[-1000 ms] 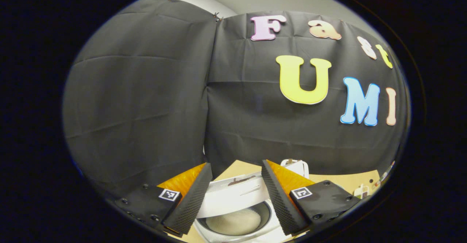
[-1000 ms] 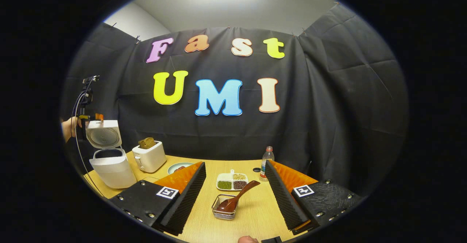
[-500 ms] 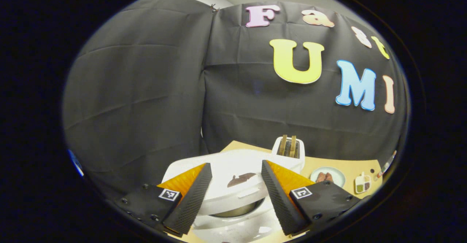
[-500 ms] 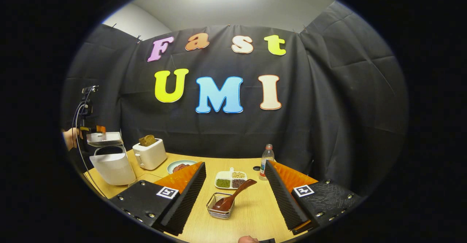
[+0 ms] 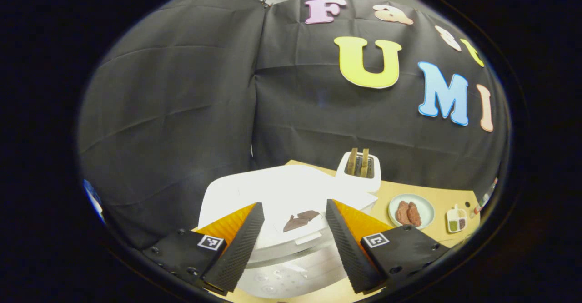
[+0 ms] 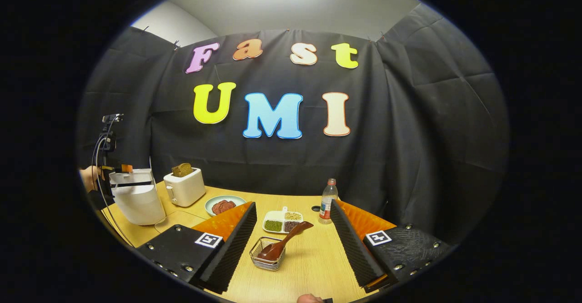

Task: Close the left gripper, press the button to open the rice cooker; take a wooden spoon from the chopstick holder with the right hand, scoop a spoonful of rice and pour it into the rice cooker, then put the wooden spoon back into the chopstick holder.

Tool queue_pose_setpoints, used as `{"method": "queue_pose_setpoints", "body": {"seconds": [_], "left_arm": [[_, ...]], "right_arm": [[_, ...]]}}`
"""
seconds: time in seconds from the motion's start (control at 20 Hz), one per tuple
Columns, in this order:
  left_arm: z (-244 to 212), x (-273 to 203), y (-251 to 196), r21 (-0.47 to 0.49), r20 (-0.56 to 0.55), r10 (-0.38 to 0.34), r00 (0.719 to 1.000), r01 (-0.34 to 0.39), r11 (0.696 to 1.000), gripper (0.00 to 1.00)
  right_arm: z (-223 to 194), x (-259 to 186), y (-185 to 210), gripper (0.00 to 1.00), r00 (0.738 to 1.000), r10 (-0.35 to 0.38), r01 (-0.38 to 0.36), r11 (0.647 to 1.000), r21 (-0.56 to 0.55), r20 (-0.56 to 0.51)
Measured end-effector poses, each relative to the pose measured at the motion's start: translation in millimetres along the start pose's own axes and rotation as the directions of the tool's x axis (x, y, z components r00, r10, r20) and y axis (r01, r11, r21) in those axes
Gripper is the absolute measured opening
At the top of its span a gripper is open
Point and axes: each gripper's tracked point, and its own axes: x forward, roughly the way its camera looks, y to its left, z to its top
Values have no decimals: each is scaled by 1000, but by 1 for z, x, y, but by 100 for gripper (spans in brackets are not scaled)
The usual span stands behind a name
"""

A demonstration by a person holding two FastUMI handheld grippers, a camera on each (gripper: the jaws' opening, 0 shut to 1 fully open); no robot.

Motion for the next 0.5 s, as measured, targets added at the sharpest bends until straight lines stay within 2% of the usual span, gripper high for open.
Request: {"method": "queue_pose_setpoints", "body": {"seconds": [0.05,0.1,0.2,0.25,0.3,0.5], "left_arm": [[-4,2,0,7,-3,2,1000,-2,1000,92],[-8,3,-1,11,-8,3,1000,-3,1000,95],[-16,5,-2,16,-21,7,1000,-6,1000,96],[-19,6,-3,25,-27,8,1000,-7,1000,92],[-22,7,-4,33,-31,9,999,-8,999,96],[-33,12,-5,50,-48,13,999,-10,999,92]], "right_arm": [[0,-1,-2,99,1000,-2,2,1000,-1,-1],[-1,-2,-3,99,1000,-6,6,1000,-3,-3],[-2,-4,-5,99,1000,-12,12,1000,-1,-5],[-3,-5,-6,99,1000,-14,14,1000,1,-6],[-4,-5,-7,99,1000,-17,17,1000,1,-8],[-5,-10,-10,99,1000,-30,30,1000,-5,-10]]}}
